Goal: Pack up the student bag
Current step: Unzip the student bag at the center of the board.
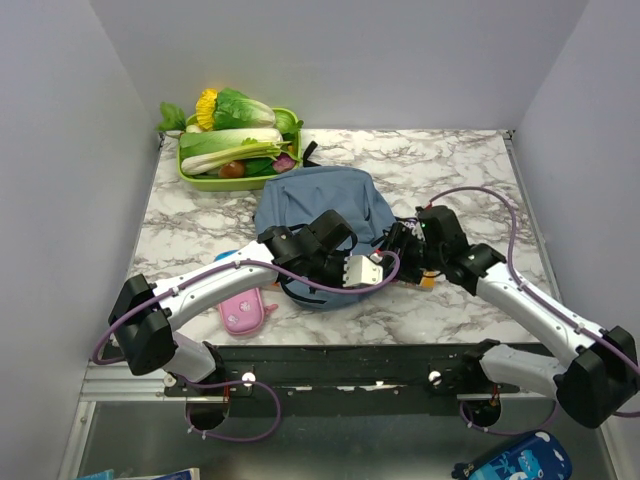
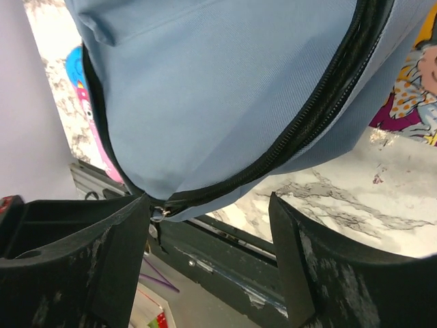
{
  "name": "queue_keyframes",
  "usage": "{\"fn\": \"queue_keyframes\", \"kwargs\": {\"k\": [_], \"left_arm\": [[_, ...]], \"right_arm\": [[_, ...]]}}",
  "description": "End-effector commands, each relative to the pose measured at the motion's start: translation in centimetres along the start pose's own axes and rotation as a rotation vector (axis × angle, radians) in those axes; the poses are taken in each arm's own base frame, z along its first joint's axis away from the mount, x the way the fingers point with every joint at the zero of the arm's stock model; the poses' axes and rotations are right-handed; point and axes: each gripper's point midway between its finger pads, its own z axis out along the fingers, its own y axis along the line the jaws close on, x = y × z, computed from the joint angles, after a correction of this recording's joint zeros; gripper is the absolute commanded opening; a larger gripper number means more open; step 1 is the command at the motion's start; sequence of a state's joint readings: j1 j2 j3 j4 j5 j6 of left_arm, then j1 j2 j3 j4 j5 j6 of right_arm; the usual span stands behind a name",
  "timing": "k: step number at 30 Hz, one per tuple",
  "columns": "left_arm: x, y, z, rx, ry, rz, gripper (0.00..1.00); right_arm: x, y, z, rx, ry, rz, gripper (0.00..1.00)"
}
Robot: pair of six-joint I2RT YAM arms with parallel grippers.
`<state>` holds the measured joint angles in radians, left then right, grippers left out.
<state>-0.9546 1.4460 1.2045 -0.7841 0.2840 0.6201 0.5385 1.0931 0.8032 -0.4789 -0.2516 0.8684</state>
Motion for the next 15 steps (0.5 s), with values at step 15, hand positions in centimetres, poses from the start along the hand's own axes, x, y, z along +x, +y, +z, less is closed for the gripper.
{"fn": "queue_keyframes", "kwargs": {"k": [15], "left_arm": [[-1.2,0.5,-1.0,-0.014,-0.033,0.004,0.0]], "right_arm": [[1.0,0.2,5.3,0.001,0.022,0.099,0.46]]}}
